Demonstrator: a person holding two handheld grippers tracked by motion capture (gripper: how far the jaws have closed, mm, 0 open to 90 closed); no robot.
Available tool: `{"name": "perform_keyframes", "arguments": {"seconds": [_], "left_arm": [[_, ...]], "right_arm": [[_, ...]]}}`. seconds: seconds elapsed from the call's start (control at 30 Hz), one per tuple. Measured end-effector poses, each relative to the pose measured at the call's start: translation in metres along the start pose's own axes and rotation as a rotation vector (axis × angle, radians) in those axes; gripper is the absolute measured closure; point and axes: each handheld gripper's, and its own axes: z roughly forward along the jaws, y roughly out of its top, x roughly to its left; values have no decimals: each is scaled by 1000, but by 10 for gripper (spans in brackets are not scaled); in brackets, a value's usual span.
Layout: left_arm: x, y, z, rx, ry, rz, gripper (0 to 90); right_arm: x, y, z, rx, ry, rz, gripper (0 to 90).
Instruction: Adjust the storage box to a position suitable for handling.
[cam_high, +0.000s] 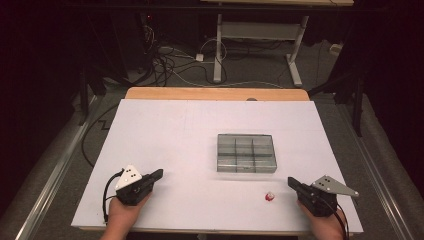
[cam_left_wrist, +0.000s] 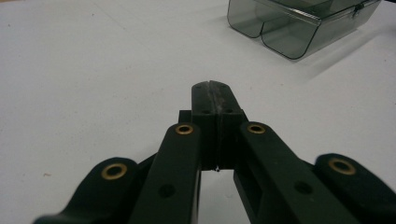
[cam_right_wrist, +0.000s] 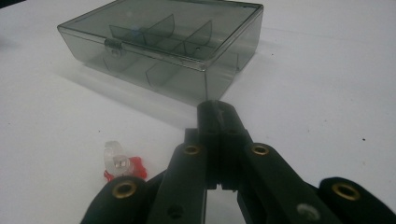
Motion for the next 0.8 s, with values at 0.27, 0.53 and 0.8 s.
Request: {"name": "perform_keyframes", "arguments": {"seconds": [0.27, 0.53, 0.8], "left_arm": [[0, 0, 0, 0, 15, -5, 873], [2, 1, 2, 19, 10, -22, 873], [2, 2, 4, 39, -20, -16, 878]], "right_arm": [[4, 7, 9, -7, 4, -19, 900], [0, 11, 16, -10, -3, -15, 900], [-5, 21, 18, -30, -12, -10, 900]]}}
